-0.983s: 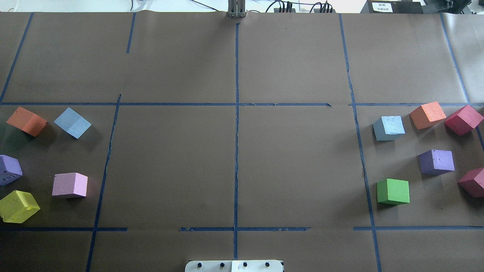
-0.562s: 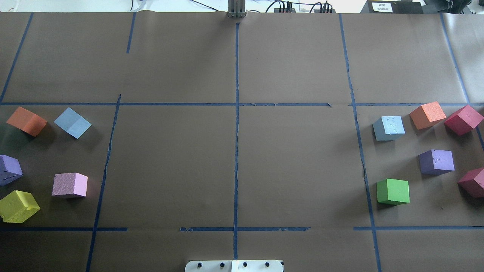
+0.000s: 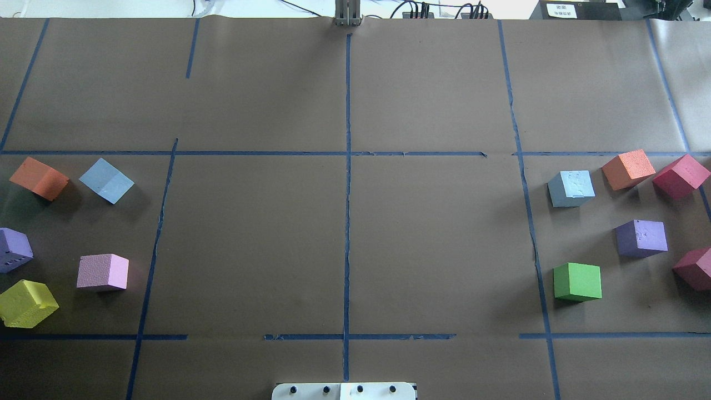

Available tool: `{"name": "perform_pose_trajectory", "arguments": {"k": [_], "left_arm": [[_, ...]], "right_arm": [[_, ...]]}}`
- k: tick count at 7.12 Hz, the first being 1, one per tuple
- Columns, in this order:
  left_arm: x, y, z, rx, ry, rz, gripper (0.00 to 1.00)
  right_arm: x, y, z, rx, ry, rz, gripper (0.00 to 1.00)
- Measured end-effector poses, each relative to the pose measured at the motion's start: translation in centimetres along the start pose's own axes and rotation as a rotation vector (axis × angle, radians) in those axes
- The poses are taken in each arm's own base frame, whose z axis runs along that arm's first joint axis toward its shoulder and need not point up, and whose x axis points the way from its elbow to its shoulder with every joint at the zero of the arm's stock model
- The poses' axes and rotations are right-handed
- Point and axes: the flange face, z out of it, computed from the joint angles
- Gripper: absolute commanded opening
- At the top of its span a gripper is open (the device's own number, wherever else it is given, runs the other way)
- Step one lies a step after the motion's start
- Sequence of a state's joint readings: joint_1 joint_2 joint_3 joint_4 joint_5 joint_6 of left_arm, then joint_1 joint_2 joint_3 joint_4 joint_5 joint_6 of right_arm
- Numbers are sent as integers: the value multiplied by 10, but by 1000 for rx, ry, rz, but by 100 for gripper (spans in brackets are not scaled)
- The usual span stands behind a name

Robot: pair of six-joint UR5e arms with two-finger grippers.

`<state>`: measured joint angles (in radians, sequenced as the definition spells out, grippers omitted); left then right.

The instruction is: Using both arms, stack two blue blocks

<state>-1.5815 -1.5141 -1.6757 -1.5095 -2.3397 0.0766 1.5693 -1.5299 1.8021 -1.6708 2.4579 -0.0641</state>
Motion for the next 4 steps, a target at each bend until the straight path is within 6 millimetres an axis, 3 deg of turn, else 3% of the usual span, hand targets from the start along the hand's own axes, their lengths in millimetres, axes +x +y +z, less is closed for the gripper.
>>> {"name": "perform_pose_trajectory", "arguments": {"k": [2, 4], "left_arm": [[0, 1, 0, -1, 1, -1, 100], [-1, 1, 0, -1, 1, -2, 100]], "right_arm": [[-77, -27, 25, -23, -36, 21, 100], [-145, -34, 75, -27, -16, 69, 100]]}}
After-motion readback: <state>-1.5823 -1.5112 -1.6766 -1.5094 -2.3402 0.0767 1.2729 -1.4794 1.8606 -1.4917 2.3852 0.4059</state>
